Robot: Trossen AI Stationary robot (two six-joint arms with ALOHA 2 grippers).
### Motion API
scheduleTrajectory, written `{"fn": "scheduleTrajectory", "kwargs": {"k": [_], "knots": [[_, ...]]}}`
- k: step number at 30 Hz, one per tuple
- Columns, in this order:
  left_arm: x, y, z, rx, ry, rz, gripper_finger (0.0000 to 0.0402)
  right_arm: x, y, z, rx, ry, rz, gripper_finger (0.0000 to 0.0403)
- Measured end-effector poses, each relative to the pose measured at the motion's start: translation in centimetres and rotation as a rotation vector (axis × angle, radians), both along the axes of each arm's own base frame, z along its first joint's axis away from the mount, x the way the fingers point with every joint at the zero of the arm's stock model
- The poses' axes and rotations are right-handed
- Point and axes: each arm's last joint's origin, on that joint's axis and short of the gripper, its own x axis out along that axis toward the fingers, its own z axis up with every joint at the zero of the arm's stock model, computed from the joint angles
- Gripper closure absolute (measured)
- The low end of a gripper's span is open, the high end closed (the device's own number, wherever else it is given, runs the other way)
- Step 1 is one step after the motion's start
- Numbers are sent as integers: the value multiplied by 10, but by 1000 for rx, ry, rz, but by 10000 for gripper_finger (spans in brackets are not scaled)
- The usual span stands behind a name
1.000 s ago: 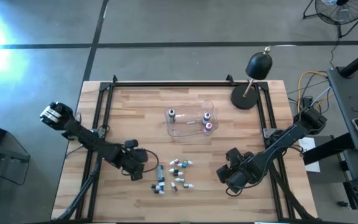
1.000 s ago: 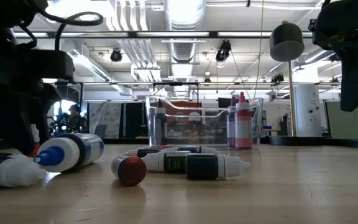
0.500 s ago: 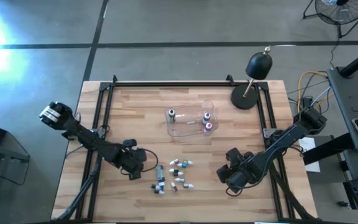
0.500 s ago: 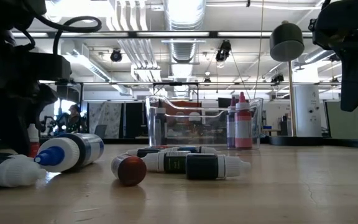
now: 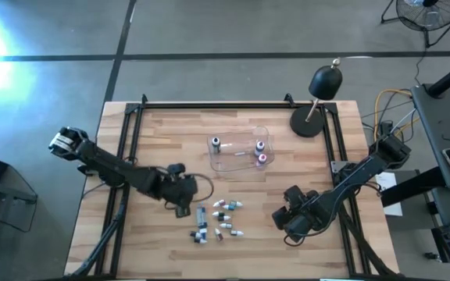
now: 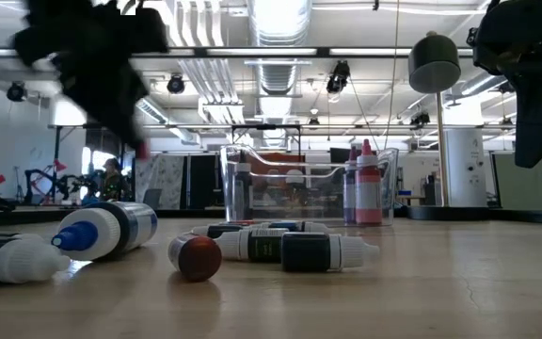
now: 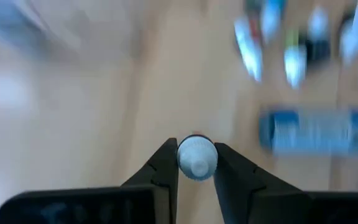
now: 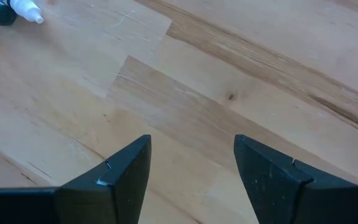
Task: Pick & Place food coloring
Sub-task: Put the left small orange food coloring bottle into the transparent bin, then put the top small green food coloring bottle into the transparent bin
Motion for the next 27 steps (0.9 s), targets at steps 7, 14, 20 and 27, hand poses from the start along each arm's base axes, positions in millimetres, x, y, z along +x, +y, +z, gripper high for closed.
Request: {"fn": "scheduleTrajectory", "kwargs": {"k": [7, 14, 20, 27], "knots": [[40, 44, 80, 109, -264, 23, 350, 0, 0, 0, 4, -5, -6, 179], [74, 106, 100, 69, -437, 222, 339, 1, 0, 0, 4, -14, -19, 179], [100, 122, 103, -29, -459, 193, 283, 1, 1, 0, 14, -25, -47, 179], [94, 116, 119, 76, -264, 182, 237, -2, 4, 1, 22, -32, -59, 179]]}}
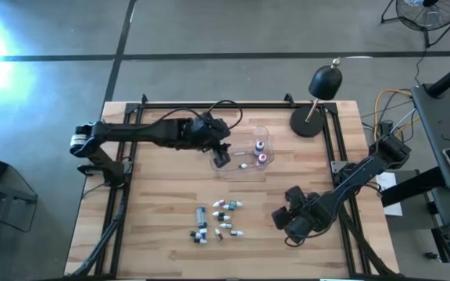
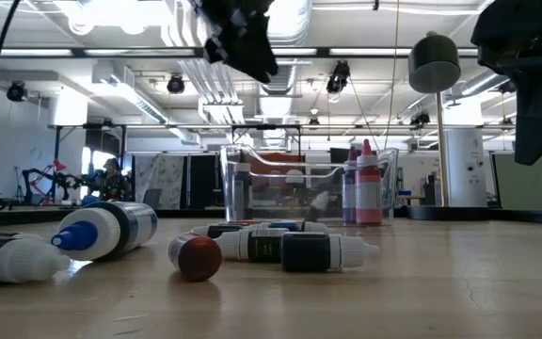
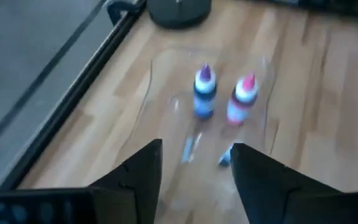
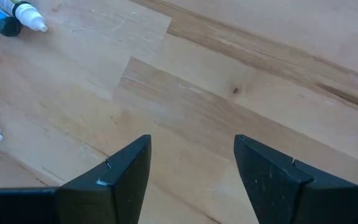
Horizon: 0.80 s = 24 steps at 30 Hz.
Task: Pick & Place food coloring
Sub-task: Put the top small green food coloring bottle into the transparent bin
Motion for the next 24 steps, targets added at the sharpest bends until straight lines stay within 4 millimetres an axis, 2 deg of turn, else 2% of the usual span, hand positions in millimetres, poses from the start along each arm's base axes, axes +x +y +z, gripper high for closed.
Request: {"fn": "scheduleTrajectory", "kwargs": {"k": [4, 7, 9, 12, 16, 20, 24], "knots": [[-22, -24, 5, 23, 171, -199, 235, -1, 1, 0, -2, 1, 11, 179], [-40, -38, 0, 2, 270, -280, 234, 0, 2, 0, -11, 2, 68, 179], [-49, -47, -9, -19, 329, -299, 234, 4, 5, 1, -15, -18, 162, 179], [-61, -62, -26, -51, 383, -323, 234, 11, 10, 1, -57, -47, 395, 179], [-75, -82, -54, -93, 464, -330, 234, 21, 12, -1, -140, -59, 644, 179], [-85, -101, -82, -173, 488, -253, 234, 37, 7, -6, -190, -97, 709, 179], [-94, -122, -96, -288, 440, -142, 234, 57, 0, -15, -245, -126, 788, 179]]}}
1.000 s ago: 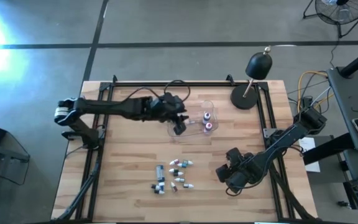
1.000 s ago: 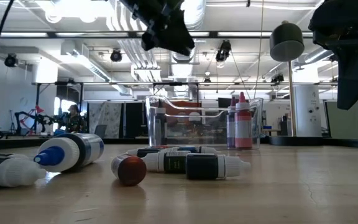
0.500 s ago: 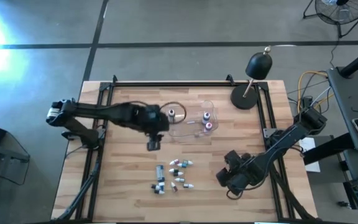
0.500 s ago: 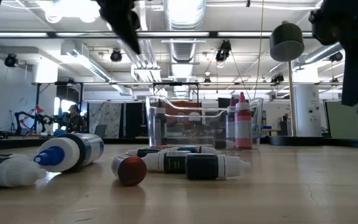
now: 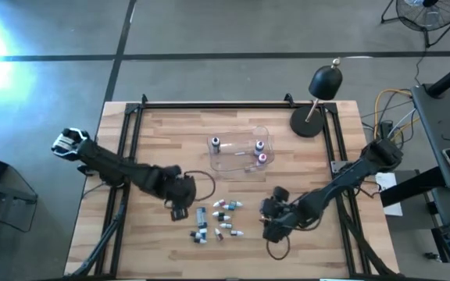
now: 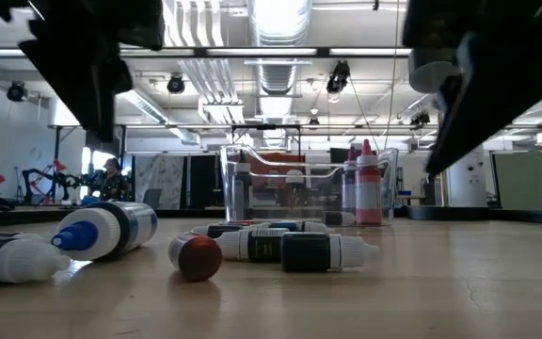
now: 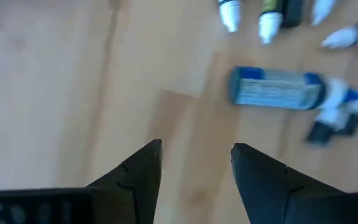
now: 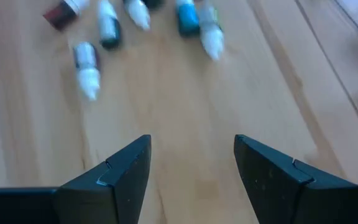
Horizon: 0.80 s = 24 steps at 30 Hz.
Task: Pick & Place food coloring
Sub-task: Put the top small green food coloring bottle into the transparent bin
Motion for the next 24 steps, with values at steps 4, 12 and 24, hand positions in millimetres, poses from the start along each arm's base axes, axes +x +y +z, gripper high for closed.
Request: {"fn": "scheduleTrajectory", "kwargs": {"k": [4, 12, 24], "knots": [[-12, -24, 1, -68, -35, 134, 234, 17, -10, -7, -35, -34, 37, 179], [-38, -53, 7, -70, -151, 272, 234, 36, -27, -13, -93, -64, 96, 179], [-80, -18, -15, 15, -270, 376, 246, 61, -55, -20, -37, -113, 78, 179]]}}
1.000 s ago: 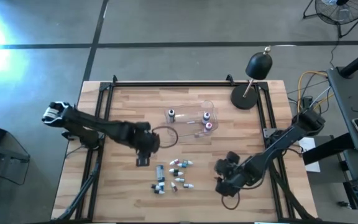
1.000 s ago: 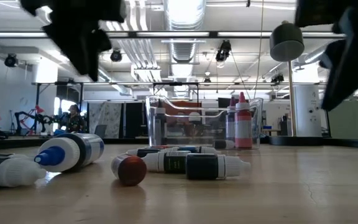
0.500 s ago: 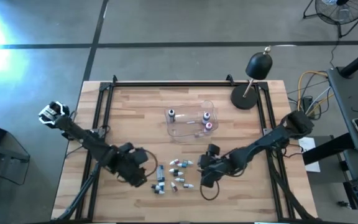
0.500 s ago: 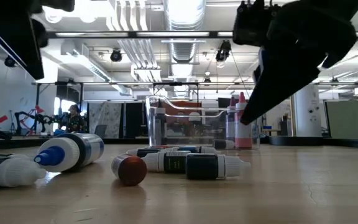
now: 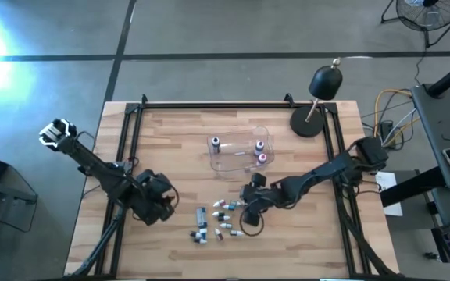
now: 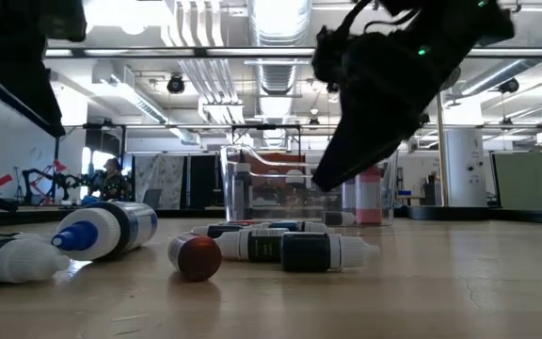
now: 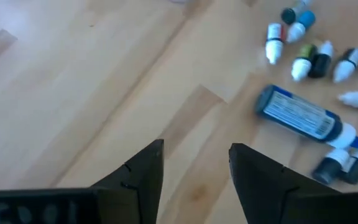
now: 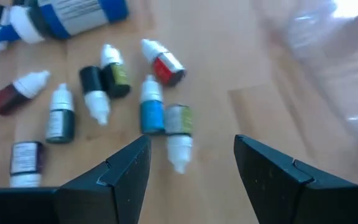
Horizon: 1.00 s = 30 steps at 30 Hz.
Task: Pick & Place food coloring
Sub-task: Put the top small green food coloring bottle into the transparent bin
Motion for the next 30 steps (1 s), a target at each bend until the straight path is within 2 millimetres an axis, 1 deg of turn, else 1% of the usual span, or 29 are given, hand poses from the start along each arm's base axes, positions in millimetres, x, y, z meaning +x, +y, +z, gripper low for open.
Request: {"fn": "scheduleTrajectory", "kwargs": {"k": [2, 6, 9, 12, 16, 19, 26, 30], "knots": [[-8, 7, -5, -10, -29, 20, 246, 5, 1, -7, 6, 28, 50, 179], [-22, 19, -10, -59, -74, 63, 246, 13, 6, -20, -55, 78, 140, 179], [-30, 25, -12, -87, -101, 76, 246, 20, 8, -18, -65, 80, 147, 179], [-34, 29, -10, -99, -133, 85, 246, 24, 6, -19, -82, 85, 134, 179], [-36, 30, -9, -79, -156, 83, 246, 28, 2, -24, -67, 96, 120, 179], [-35, 30, -8, -73, -159, 78, 246, 30, 0, -34, -30, 137, 95, 179], [-34, 30, -8, -74, -162, 77, 246, 41, 3, -36, 3, 130, 62, 181], [-34, 30, -9, -74, -162, 76, 246, 41, 3, -36, 4, 132, 57, 196]]}}
